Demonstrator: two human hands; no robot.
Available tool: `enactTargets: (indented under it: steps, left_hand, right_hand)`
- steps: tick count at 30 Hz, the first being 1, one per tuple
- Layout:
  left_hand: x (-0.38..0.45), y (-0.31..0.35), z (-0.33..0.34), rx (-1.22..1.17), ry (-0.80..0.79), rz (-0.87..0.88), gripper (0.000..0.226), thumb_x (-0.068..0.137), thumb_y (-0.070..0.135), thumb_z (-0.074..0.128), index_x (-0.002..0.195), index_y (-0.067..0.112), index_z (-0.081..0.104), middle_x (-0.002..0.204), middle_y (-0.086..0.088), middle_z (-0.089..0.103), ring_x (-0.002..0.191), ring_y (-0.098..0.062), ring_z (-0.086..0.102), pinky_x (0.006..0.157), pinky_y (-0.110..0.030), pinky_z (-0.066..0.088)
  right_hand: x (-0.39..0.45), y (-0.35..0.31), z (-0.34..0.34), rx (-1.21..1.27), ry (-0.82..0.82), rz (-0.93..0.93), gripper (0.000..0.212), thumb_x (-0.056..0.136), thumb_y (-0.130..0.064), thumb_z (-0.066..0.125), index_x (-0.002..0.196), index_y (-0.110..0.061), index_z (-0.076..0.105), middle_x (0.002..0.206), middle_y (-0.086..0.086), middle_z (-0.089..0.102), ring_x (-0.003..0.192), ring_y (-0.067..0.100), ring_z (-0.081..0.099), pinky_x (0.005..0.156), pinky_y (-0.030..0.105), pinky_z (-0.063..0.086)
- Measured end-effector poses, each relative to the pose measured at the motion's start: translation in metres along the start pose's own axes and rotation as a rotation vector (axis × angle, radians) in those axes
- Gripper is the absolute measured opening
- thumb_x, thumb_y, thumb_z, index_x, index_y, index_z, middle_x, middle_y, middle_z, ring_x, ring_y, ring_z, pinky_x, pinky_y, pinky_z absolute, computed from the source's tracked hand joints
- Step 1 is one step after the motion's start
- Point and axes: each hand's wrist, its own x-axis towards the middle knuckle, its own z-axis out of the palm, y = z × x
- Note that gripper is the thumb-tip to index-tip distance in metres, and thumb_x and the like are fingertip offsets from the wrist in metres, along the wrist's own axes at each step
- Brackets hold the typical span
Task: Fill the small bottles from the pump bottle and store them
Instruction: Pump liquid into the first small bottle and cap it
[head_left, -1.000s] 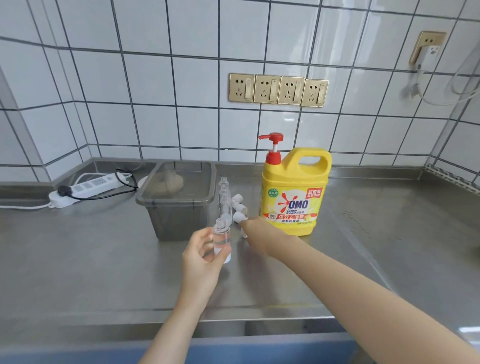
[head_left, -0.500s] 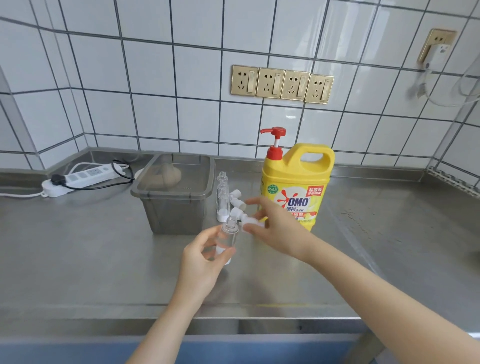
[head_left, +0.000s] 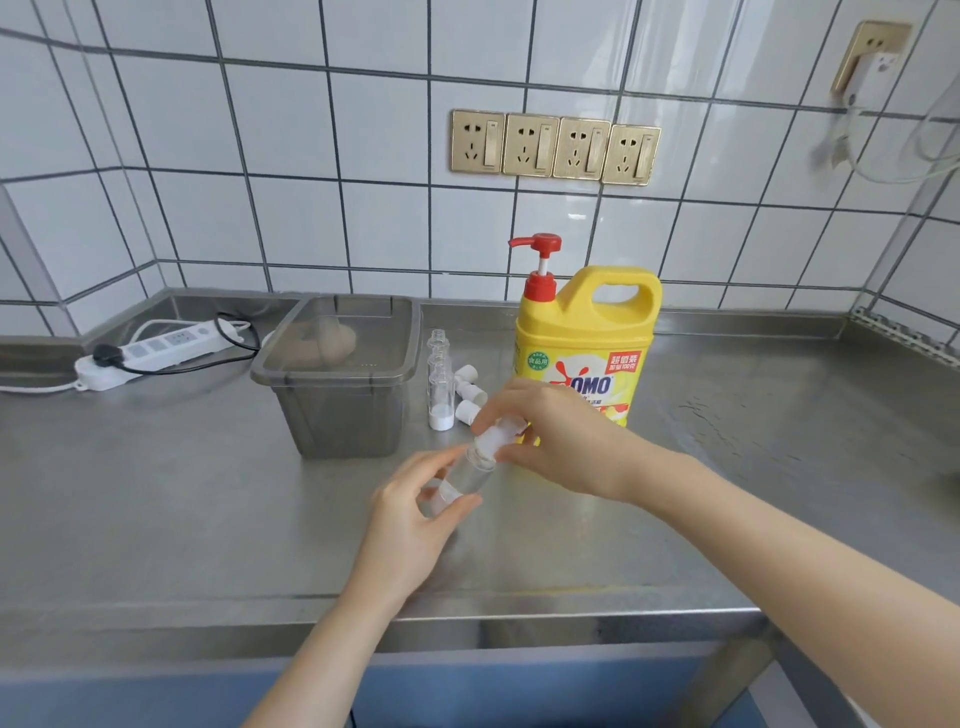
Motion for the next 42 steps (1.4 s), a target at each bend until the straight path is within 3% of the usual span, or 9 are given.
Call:
enactTargets:
  steps: [8, 13, 16, 18, 22, 24, 28, 33, 42]
  left_hand:
    - [0.001, -0.001, 0.001, 0.003, -0.01, -0.017, 0.044, 0.071, 0.024, 0.074, 0.106, 0.05, 0.066, 0.108, 0.026, 0.066, 0.096, -0.004, 0.063, 0.088, -0.03, 0.052]
    - [0.001, 0.0, -0.002, -0.038, -0.014, -0.024, 0.044, 0.074, 0.019, 0.073, 0.111, 0.041, 0.066, 0.108, 0.022, 0.068, 0.099, -0.011, 0.065, 0.088, -0.04, 0.054]
    - [0.001, -0.003, -0.002, -0.042, -0.038, -0.028, 0.044, 0.075, 0.019, 0.073, 0.115, 0.035, 0.067, 0.109, 0.017, 0.068, 0.097, -0.015, 0.065, 0.088, -0.044, 0.055]
    - [0.001, -0.002, -0.002, -0.028, -0.054, -0.015, 0.046, 0.076, 0.016, 0.074, 0.115, 0.038, 0.066, 0.11, 0.02, 0.067, 0.101, -0.011, 0.064, 0.092, -0.033, 0.053]
    - [0.001, -0.002, -0.002, 0.041, -0.069, 0.026, 0.054, 0.077, 0.011, 0.076, 0.113, 0.048, 0.061, 0.11, 0.028, 0.065, 0.103, 0.0, 0.062, 0.089, -0.018, 0.047]
    - [0.001, -0.002, -0.002, 0.039, -0.068, 0.033, 0.056, 0.077, 0.007, 0.076, 0.112, 0.048, 0.062, 0.111, 0.028, 0.065, 0.103, 0.0, 0.062, 0.089, -0.018, 0.047]
    - [0.003, 0.0, -0.001, -0.006, -0.041, 0.009, 0.049, 0.075, 0.015, 0.075, 0.112, 0.046, 0.063, 0.109, 0.023, 0.066, 0.097, -0.007, 0.064, 0.086, -0.027, 0.052]
    - [0.003, -0.004, -0.001, -0.035, -0.018, -0.021, 0.048, 0.074, 0.021, 0.074, 0.109, 0.051, 0.064, 0.106, 0.022, 0.068, 0.09, -0.012, 0.065, 0.083, -0.038, 0.055]
    - [0.004, -0.005, -0.001, -0.05, -0.036, -0.058, 0.056, 0.077, 0.01, 0.079, 0.107, 0.055, 0.065, 0.105, 0.022, 0.069, 0.092, -0.009, 0.066, 0.085, -0.044, 0.056]
  right_hand:
    - [0.009, -0.006, -0.012, -0.113, -0.139, -0.132, 0.028, 0.08, -0.003, 0.071, 0.103, -0.02, 0.074, 0.102, 0.001, 0.067, 0.092, 0.017, 0.06, 0.081, 0.031, 0.05]
    - [0.016, -0.002, -0.014, -0.046, -0.094, -0.024, 0.028, 0.077, -0.014, 0.078, 0.105, -0.021, 0.074, 0.097, -0.003, 0.069, 0.075, 0.007, 0.051, 0.065, 0.01, 0.042]
    - [0.016, 0.0, -0.013, -0.045, -0.123, -0.03, 0.025, 0.078, -0.02, 0.078, 0.103, -0.019, 0.075, 0.091, -0.003, 0.07, 0.072, 0.007, 0.055, 0.065, 0.013, 0.044]
    - [0.016, -0.001, -0.014, -0.097, -0.145, 0.006, 0.02, 0.081, -0.03, 0.076, 0.093, -0.014, 0.075, 0.075, -0.002, 0.066, 0.063, 0.007, 0.055, 0.06, 0.014, 0.043]
    - [0.015, -0.003, -0.008, -0.098, -0.215, 0.199, 0.055, 0.095, -0.046, 0.051, 0.069, 0.0, 0.064, 0.066, 0.013, 0.07, 0.047, 0.012, 0.063, 0.05, 0.013, 0.047]
    - [0.014, -0.005, -0.007, -0.017, -0.244, 0.251, 0.053, 0.098, -0.048, 0.041, 0.077, -0.005, 0.064, 0.07, 0.012, 0.07, 0.047, 0.008, 0.062, 0.051, 0.009, 0.046]
    - [0.012, -0.004, -0.012, 0.261, -0.321, 0.342, 0.029, 0.092, -0.025, 0.054, 0.118, -0.016, 0.044, 0.086, 0.012, 0.07, 0.072, 0.027, 0.07, 0.056, 0.028, 0.056]
    - [0.009, -0.008, -0.01, 0.225, -0.336, 0.409, 0.039, 0.096, -0.055, 0.039, 0.106, -0.018, 0.036, 0.085, 0.013, 0.073, 0.063, 0.028, 0.072, 0.06, 0.034, 0.061]
    - [0.018, -0.001, -0.008, 0.111, -0.298, 0.241, 0.015, 0.094, -0.03, 0.053, 0.105, -0.02, 0.048, 0.076, 0.008, 0.073, 0.06, 0.021, 0.07, 0.056, 0.028, 0.056]
